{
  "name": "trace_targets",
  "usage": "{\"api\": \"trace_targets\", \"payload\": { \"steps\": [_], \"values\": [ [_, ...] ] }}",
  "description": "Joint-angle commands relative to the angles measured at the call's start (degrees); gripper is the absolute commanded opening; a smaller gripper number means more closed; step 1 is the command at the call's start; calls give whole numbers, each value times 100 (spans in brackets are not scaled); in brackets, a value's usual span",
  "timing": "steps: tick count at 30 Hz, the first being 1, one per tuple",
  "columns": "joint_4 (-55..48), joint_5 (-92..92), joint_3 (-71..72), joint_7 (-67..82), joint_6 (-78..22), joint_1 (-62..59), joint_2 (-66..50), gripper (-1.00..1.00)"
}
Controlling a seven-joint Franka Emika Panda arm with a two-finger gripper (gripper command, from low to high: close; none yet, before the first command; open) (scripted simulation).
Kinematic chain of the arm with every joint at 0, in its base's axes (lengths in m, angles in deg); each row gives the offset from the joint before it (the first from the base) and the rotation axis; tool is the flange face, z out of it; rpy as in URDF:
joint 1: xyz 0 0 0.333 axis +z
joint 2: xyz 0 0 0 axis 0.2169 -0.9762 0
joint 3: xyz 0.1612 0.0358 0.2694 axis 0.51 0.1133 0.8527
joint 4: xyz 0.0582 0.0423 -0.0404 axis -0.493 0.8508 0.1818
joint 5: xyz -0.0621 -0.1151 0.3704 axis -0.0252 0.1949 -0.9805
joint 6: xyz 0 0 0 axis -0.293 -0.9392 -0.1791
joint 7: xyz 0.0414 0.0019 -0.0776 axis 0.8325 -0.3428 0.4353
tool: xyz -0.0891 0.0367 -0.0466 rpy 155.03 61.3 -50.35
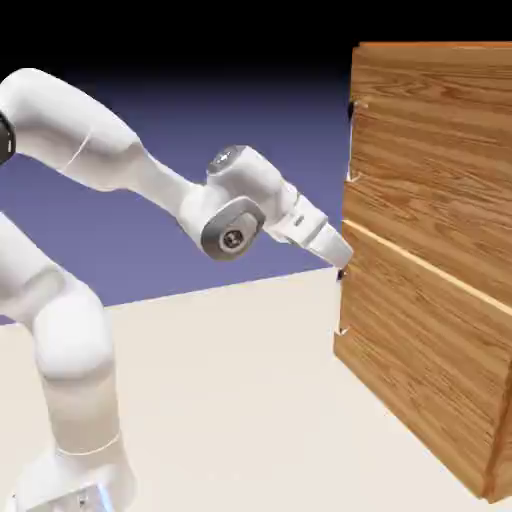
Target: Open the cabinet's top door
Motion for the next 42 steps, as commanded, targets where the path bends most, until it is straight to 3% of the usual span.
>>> {"api": "trace_targets", "payload": {
  "steps": [1,42],
  "values": [
    [-43,-201,-182,63,-50,159,-208,0],
    [-1814,-8417,-7636,2625,-2112,6655,-8723,0]
  ]
}}
